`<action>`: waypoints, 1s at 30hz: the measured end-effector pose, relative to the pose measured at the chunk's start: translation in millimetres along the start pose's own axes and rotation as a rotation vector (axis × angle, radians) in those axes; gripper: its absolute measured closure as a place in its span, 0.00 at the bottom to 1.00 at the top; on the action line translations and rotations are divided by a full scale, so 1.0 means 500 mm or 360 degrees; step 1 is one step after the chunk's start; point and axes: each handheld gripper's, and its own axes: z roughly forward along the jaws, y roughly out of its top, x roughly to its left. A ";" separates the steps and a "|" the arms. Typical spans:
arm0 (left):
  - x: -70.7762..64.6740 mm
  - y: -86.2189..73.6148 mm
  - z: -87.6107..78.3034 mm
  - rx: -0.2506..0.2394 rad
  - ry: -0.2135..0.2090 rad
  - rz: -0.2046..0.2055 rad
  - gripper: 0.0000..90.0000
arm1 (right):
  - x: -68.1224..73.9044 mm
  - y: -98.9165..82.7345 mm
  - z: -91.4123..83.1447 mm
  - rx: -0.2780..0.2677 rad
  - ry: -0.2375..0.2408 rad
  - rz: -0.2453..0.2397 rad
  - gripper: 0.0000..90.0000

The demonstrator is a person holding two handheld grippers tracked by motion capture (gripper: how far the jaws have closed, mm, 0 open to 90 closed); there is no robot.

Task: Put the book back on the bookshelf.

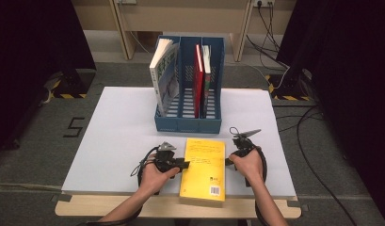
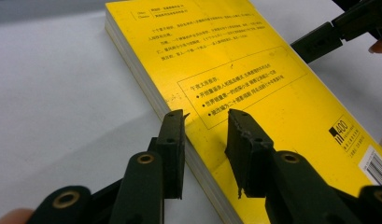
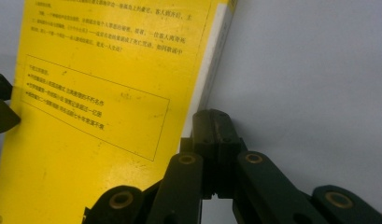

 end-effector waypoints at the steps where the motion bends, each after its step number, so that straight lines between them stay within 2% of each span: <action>1: 0.000 -0.001 0.000 -0.0006 0.0000 -0.0002 0.73 | -0.003 0.006 -0.004 -0.0035 0.0003 0.0014 0.92; 4: -0.003 -0.001 0.001 -0.0010 0.0003 0.0010 0.71 | -0.011 0.031 -0.020 -0.0199 0.0013 0.0048 0.79; 7: -0.004 -0.002 -0.002 -0.0003 0.0003 0.0015 0.70 | -0.024 0.059 -0.026 -0.0302 0.0093 0.0073 0.72; 11: -0.003 -0.003 -0.003 0.0004 0.0005 0.0018 0.68 | -0.035 0.082 -0.016 -0.0301 0.0137 0.0078 0.69; 12: -0.001 -0.003 -0.004 0.0016 0.0001 0.0028 0.68 | -0.037 0.092 -0.008 -0.0310 0.0179 0.0074 0.68; 20: -0.001 -0.004 -0.001 0.0016 -0.0006 0.0010 0.68 | -0.037 0.114 0.026 -0.0275 0.0203 0.0060 0.65; 30: -0.001 -0.005 -0.001 0.0010 -0.0005 0.0018 0.69 | -0.037 0.119 0.040 -0.0265 0.0219 0.0004 0.63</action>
